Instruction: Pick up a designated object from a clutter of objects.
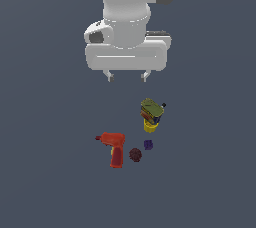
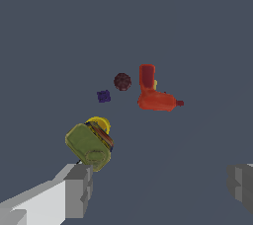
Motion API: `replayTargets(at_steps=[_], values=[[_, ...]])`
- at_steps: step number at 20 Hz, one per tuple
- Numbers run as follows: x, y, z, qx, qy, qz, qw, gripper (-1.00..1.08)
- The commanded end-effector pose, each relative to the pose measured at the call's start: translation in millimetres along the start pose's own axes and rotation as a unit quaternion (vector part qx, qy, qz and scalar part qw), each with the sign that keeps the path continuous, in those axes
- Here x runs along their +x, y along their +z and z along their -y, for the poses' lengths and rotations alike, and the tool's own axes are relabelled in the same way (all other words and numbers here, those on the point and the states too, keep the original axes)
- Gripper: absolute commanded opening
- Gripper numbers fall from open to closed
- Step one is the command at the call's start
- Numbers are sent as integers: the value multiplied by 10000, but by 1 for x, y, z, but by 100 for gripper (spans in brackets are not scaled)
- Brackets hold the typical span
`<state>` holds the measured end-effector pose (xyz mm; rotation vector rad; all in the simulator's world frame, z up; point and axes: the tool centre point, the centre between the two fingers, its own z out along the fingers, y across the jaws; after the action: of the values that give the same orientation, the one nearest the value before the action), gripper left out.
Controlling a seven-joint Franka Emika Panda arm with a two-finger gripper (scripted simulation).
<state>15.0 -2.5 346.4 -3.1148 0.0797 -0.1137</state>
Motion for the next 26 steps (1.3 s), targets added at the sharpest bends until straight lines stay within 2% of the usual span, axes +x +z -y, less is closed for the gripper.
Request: replayTargets(at_steps=[1,7,13,26], values=[[1,1,0,1,2,3,10000,100],[8,15,5,-14,-52,23,10000,100],[23,46,15,-44,-167,71,9998,100],[56,174,57,-102,-615,242,9978,100]])
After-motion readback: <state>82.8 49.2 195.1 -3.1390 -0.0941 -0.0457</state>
